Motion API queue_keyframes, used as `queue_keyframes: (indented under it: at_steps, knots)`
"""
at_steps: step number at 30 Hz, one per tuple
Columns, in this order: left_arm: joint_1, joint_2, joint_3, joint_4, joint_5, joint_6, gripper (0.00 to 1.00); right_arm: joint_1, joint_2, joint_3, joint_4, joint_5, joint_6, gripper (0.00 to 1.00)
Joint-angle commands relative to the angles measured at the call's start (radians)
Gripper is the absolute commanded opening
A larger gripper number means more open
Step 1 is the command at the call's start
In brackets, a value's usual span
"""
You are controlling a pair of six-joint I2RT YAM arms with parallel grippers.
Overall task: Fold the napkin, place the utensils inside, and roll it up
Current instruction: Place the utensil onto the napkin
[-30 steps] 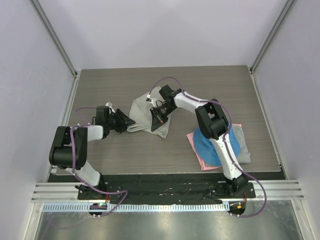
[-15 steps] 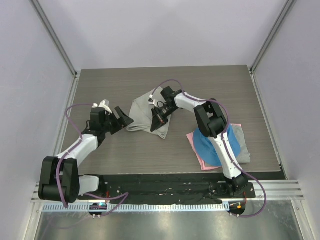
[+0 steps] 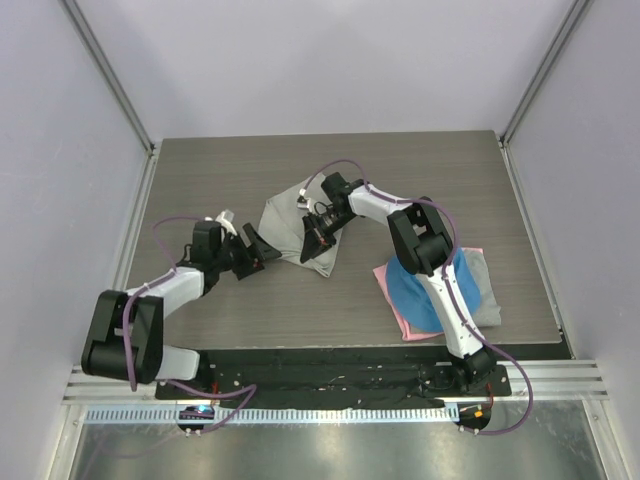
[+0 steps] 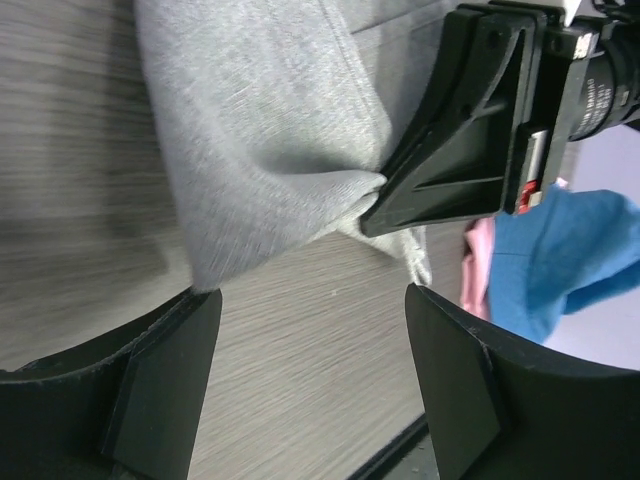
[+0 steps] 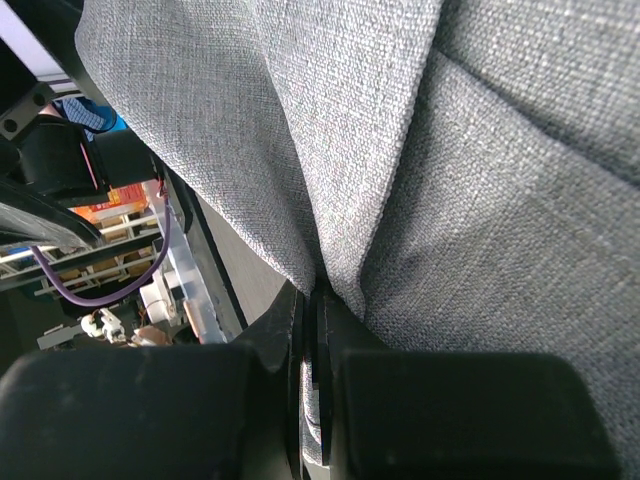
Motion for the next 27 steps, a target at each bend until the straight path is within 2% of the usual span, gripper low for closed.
queue_keyframes:
  at_steps: [1, 9, 27]
  knots:
    - [-0.002, 0.078, 0.008, 0.224, 0.101, -0.080, 0.79, -0.005, 0.018, 0.016, 0.022, 0.047, 0.012, 0.01]
    - [-0.002, 0.169, 0.053, 0.371, 0.109, -0.149, 0.79, -0.005, 0.028, 0.015, 0.025, 0.053, 0.015, 0.01]
    - [0.050, 0.301, 0.080, 0.575, 0.068, -0.227, 0.79, -0.011, 0.051, 0.027, 0.029, 0.051, 0.038, 0.01]
